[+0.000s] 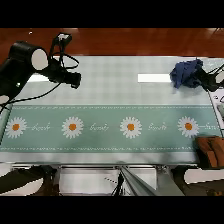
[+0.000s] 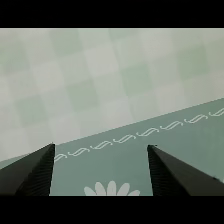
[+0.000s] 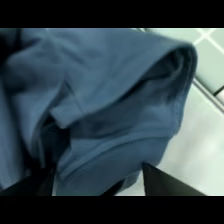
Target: Fold the shirts.
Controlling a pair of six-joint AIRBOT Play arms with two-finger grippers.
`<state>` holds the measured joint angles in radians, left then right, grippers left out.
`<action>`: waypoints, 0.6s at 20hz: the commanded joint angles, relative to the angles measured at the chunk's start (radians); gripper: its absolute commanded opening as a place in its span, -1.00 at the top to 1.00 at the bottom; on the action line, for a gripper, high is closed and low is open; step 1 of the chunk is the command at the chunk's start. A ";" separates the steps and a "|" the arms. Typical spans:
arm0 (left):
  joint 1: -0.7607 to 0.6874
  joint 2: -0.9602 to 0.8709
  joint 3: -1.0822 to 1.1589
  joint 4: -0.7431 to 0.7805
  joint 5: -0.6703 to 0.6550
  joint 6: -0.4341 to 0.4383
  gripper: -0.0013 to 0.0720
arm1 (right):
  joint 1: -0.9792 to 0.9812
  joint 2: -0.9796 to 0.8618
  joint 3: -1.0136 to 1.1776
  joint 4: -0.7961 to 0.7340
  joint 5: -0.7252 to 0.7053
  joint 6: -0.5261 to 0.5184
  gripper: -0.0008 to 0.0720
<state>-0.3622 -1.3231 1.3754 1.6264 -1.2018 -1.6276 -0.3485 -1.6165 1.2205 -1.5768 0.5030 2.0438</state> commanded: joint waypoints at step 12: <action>0.000 0.019 0.183 -0.003 -0.210 0.026 -0.99 | 0.020 0.123 0.058 0.139 -0.224 -0.125 0.93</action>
<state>-0.3626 -1.3083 1.4586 1.6257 -1.2964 -1.6028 -0.3405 -1.5959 1.2549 -1.4616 0.3275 2.0018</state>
